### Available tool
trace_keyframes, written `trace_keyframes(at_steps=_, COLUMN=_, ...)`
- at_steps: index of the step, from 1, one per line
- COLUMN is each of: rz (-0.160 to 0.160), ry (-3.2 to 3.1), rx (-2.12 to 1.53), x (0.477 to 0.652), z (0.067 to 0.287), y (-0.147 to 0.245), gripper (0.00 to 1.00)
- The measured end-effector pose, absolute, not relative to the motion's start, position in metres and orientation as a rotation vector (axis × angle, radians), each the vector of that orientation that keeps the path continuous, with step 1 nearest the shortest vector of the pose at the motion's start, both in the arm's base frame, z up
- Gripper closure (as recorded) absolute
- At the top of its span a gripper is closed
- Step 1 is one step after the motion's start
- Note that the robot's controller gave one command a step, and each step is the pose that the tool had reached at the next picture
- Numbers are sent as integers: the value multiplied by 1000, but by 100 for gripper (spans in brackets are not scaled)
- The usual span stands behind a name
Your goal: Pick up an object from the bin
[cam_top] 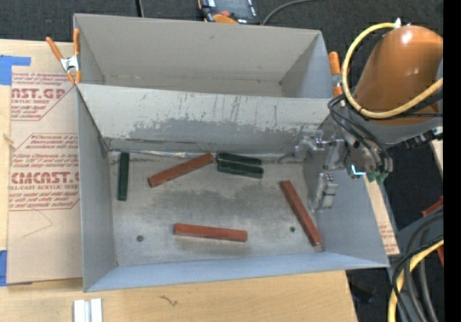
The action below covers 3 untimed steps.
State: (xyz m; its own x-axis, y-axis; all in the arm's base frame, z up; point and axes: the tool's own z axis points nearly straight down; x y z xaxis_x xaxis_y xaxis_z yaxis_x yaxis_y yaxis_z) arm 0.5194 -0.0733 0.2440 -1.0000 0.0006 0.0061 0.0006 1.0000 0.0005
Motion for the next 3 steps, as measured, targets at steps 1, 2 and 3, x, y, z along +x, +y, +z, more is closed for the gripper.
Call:
trace_keyframes(at_steps=1, rz=-5, ry=-3129, rx=225, x=559, z=65, y=46, gripper=0)
trace_keyframes(at_steps=2, rz=-2, ry=-3139, rx=56, x=504, z=100, y=52, gripper=0)
trace_keyframes(at_steps=3, rz=-1, ry=-3131, rx=-229, x=482, z=111, y=47, gripper=0)
